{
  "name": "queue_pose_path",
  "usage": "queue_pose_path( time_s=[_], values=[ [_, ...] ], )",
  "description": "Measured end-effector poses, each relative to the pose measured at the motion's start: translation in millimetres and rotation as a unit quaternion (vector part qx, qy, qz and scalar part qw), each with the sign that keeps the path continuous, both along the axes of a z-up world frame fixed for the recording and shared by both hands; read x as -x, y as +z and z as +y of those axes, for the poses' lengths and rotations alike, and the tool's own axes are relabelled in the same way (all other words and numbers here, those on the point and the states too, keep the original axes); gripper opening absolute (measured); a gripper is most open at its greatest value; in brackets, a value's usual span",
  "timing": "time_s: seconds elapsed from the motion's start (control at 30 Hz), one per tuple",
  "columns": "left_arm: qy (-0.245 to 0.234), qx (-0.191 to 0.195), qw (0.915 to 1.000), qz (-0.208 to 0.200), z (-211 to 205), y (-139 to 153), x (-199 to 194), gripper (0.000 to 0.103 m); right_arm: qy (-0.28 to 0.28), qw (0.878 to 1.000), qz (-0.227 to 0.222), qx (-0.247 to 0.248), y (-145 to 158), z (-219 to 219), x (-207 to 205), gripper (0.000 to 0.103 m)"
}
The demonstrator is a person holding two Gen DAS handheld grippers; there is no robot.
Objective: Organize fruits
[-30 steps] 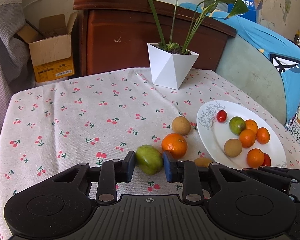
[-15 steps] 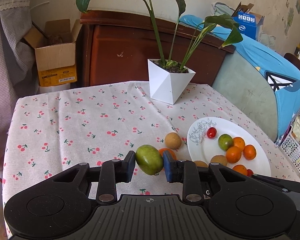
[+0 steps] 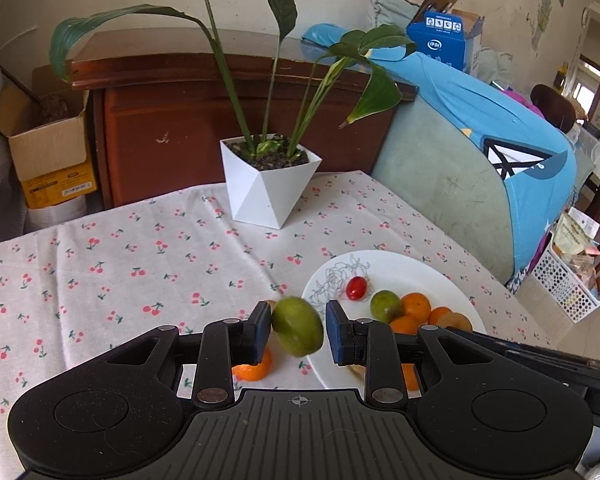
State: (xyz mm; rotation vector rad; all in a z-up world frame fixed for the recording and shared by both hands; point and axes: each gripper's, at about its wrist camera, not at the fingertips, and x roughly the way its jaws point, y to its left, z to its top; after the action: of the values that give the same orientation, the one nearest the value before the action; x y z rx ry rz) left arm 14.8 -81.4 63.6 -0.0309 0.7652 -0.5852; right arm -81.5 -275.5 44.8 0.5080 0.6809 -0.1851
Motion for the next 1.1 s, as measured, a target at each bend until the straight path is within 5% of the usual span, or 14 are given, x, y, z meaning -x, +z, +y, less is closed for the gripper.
queue_pose_path(
  time_s=[0.37,0.83,1.1],
  values=[
    [-0.015,-0.001,0.9997,0.021,-38,-21,-11,0.027,-0.057,0.997,0.028,-0.041,-24,-22,2,0.024],
    [0.077,0.052,0.9951,0.034,15,-6,-34,0.029,-0.068,0.995,0.023,-0.068,-25,-21,0,0.027],
    [0.011,-0.044,0.9987,0.023,14,-31,-22,0.029,-0.065,0.995,0.020,-0.068,-25,-19,-1,0.027]
  ],
)
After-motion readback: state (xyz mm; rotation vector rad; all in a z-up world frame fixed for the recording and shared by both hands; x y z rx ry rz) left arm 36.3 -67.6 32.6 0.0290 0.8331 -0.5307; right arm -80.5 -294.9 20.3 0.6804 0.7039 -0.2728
